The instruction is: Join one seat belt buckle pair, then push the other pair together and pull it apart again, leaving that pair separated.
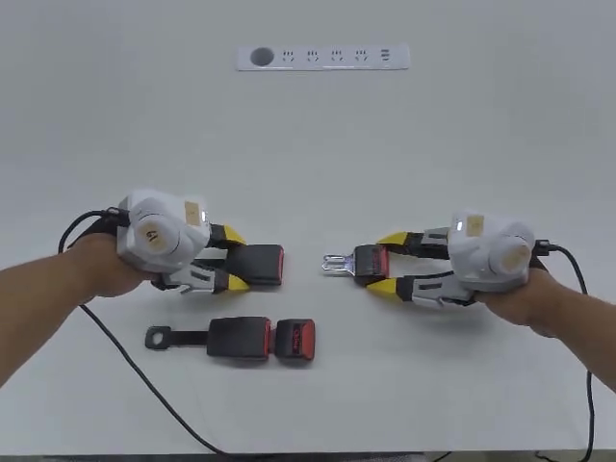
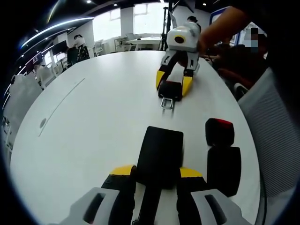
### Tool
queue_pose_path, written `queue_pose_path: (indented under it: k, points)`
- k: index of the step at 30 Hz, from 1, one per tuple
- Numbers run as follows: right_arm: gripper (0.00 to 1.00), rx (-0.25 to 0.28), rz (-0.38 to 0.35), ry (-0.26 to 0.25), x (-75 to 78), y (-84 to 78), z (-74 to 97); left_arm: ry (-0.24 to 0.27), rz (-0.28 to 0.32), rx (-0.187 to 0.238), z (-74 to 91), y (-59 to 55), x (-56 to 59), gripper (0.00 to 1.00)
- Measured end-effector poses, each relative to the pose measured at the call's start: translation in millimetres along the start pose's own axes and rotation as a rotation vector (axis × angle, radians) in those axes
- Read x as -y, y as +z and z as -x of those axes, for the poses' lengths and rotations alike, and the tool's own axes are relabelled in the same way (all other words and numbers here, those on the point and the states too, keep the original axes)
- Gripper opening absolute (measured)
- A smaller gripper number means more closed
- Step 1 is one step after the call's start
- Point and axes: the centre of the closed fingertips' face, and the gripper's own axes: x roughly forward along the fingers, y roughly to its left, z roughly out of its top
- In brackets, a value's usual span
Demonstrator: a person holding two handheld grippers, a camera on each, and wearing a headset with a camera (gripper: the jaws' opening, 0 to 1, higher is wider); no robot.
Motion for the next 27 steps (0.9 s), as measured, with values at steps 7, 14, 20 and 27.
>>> queue_pose_path:
  k: [7, 14, 20, 27]
  points:
    - [0.35, 0.010, -0.012, 0.012, -4.0, 5.3, -13.3, 0.003, 0.003, 0.003, 0.0, 0.7, 0.2, 0.35]
    - [0.35, 0.028, -0.021, 0.027, -7.5, 14.2, -26.0, 0.004, 0.004, 0.000, 0.0, 0.9, 0.3, 0.35]
    - [0.35, 0.041, -0.032, 0.034, -11.0, 21.6, -40.1, 0.004, 0.000, -0.006, -0.1, 1.0, 0.3, 0.35]
    - [0.35, 0.025, -0.004, 0.046, -12.5, 21.9, -41.5, 0.001, -0.003, -0.006, -0.1, 0.4, -0.1, 0.35]
